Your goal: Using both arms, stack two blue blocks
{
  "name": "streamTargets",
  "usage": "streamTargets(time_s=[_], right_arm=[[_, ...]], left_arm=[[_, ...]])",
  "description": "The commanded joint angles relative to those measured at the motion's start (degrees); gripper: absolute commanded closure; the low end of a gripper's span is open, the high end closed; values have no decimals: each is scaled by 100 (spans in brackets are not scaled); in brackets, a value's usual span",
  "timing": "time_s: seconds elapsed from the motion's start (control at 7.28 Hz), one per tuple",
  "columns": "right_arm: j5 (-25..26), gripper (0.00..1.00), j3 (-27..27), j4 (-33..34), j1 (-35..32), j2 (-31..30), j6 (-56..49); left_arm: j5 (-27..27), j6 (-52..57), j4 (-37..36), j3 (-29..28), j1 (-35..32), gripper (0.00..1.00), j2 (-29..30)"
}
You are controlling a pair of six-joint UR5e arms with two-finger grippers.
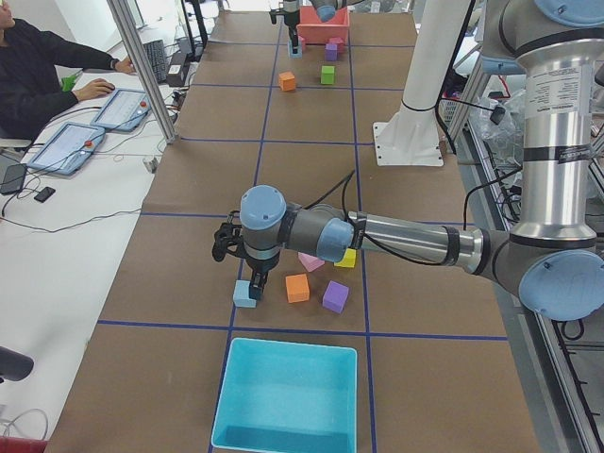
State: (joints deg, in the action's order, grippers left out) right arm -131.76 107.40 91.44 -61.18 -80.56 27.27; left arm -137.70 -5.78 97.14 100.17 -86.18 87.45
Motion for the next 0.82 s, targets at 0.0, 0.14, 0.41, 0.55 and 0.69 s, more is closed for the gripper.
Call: streamTargets(time_s=[0.0,0.14,0.41,0.55,0.69], right_arm=[[53,58,308,1557,227,1266,668],[263,58,299,1552,638,1602,1335],[885,58,229,1526,1622,2148,2602],[1098,58,168,1517,1966,2376,3069],[1274,58,98,1517,2239,2561,3413]], left_arm=[[24,-2,-2,-618,48,2,603],[42,-237,-2,-830,205,2,920],[731,-878,233,-1050,863,2,1221],[754,-942,818,-1556,962,2,1301],[763,-1099,1303,-1997,1041,2,1467]])
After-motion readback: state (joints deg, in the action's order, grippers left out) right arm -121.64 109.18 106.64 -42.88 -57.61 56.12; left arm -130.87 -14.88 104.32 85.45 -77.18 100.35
